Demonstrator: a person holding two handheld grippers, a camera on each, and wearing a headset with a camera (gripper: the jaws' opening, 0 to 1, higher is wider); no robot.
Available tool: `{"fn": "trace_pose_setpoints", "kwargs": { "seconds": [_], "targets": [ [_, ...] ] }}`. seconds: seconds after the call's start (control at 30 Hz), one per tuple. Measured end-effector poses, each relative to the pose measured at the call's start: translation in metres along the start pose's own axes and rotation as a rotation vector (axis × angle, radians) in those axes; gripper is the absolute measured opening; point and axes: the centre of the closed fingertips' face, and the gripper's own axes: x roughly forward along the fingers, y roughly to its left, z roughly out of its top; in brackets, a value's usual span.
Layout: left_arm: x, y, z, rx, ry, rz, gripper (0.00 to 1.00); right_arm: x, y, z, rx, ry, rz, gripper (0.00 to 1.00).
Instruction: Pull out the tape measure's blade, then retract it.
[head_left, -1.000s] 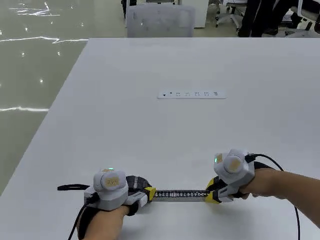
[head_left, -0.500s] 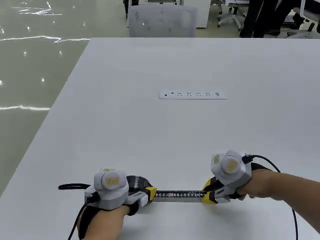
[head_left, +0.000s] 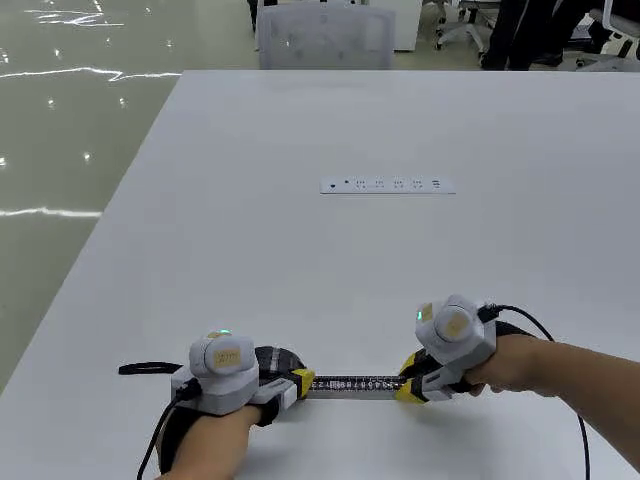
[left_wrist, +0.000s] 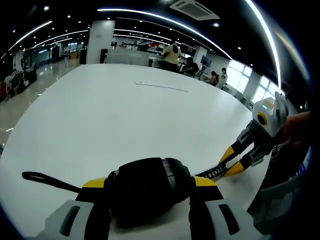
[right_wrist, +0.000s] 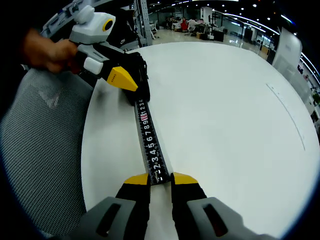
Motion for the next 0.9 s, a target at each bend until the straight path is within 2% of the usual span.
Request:
{"fn": "trace_pose_setpoints", "kwargs": {
  "seconds": [0.9],
  "targets": [
    [-0.001,0.001,0.0,-0.006,0.0,-0.005,0.6,0.007,0.004,0.012,0.008,-0.024,0.009,0.14]
  ]
}}
